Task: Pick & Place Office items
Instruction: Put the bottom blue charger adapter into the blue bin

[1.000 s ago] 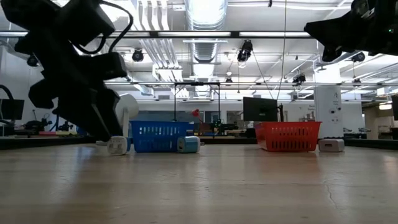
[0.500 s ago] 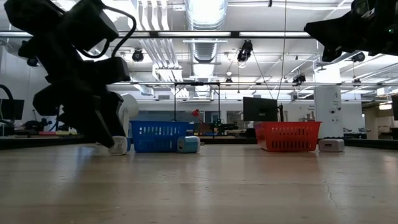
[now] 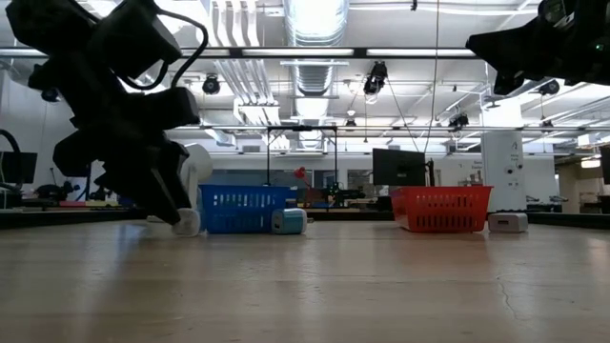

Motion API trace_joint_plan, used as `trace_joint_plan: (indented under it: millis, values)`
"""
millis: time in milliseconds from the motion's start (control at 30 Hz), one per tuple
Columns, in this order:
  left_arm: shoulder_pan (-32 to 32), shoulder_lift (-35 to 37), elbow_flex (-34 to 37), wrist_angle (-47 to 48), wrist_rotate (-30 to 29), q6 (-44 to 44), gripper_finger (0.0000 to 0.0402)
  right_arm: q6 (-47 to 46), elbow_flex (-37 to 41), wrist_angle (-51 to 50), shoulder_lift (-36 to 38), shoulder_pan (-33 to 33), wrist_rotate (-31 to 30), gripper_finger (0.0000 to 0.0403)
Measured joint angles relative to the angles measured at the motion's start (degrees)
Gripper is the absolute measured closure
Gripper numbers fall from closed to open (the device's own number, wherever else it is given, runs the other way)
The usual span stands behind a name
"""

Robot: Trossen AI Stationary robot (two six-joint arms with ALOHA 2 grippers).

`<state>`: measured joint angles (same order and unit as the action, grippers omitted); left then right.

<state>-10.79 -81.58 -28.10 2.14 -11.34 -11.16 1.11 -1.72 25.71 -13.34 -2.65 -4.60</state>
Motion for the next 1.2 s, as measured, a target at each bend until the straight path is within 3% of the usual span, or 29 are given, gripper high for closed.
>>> trace_joint_plan:
  millis: [300, 500, 700, 1033, 1200]
  values:
    - [0.0, 0.0, 0.0, -1.4, 1.5, 0.7, 0.0243, 0.3, 0.0, 0.0, 0.0, 0.0, 0.0, 0.0374]
    - [0.0, 0.1, -0.1, -1.3, 1.5, 0.2, 0.0269, 0.1, 0.0, 0.0, 0.0, 0.0, 0.0, 0.0374]
    - [0.0, 0.3, -3.2, -1.3, 3.8, -8.8, 0.0247, 0.1, 0.0, 0.0, 0.0, 0.0, 0.0, 0.0374]
    - [0.0, 0.3, -7.4, 1.5, 3.7, -23.1, 0.0151, -1.2, 0.0, -0.2, 0.0, 0.0, 0.0, 0.0374]
    - [-0.2, 0.3, -7.4, 4.1, 2.3, -29.4, 0.014, -1.2, 0.0, -0.3, -0.5, 0.0, 0.0, 0.0374]
